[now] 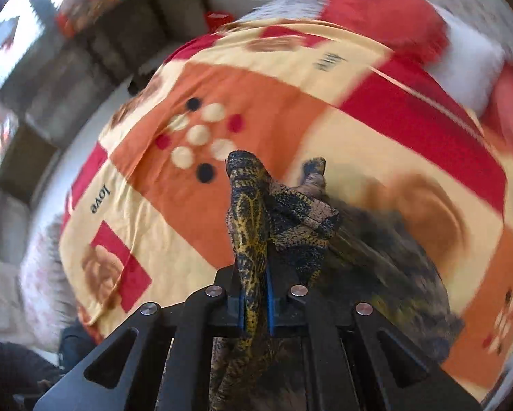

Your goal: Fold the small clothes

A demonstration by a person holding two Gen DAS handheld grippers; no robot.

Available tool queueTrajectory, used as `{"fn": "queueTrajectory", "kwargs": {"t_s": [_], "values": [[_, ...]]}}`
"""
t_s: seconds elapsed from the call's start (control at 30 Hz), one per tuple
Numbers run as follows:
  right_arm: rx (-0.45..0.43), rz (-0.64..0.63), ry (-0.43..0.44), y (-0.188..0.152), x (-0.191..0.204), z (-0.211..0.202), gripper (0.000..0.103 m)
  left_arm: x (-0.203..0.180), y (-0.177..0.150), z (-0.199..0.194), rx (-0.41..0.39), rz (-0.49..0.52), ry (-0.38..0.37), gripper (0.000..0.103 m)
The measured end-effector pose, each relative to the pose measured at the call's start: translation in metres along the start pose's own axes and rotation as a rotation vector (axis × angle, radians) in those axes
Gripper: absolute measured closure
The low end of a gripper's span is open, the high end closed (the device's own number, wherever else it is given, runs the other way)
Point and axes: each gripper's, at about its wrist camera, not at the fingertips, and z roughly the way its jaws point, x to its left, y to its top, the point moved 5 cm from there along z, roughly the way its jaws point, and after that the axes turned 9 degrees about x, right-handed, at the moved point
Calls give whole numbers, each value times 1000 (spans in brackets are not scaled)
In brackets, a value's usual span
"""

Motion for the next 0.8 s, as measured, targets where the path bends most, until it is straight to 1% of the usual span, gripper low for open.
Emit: {"fn": "queueTrajectory", "kwargs": {"t_s": [0.13,0.23,0.33,0.37,0.4,0.47,0.5,0.53,0.6,0.63,0.67,0.73,0.77,0.8], "values": [[-3,133,38,-44,-72,-21,84,-53,10,23,31,70,-75,94],[1,196,38,-68,-108,-21,84,-80,10,47,72,101,-100,94],[-2,262,60,-85,-138,-4,83,-90,-2,76,153,102,-97,93],[-17,301,79,-91,-148,7,83,-91,-10,82,194,95,-101,93],[-27,333,90,-95,-156,15,82,-91,-16,82,223,81,-115,91],[-36,413,117,-107,-170,29,81,-92,-22,72,238,75,-175,86],[-56,436,127,-111,-175,29,80,-89,-27,65,241,76,-191,81],[-87,452,140,-115,-178,24,80,-85,-29,53,236,79,-208,80],[-210,504,186,-129,-186,0,78,-72,-30,32,209,62,-211,74],[-274,526,186,-137,-189,-16,74,-63,-32,22,196,46,-201,71],[-342,541,188,-147,-190,-33,67,-51,-32,14,175,26,-183,67],[-418,533,185,-163,-185,-55,58,-27,-31,4,128,-6,-116,65],[-444,502,185,-172,-172,-63,58,-13,-31,6,120,-31,-76,65],[-449,455,188,-178,-160,-65,58,0,-34,16,147,-59,-54,67]]}}
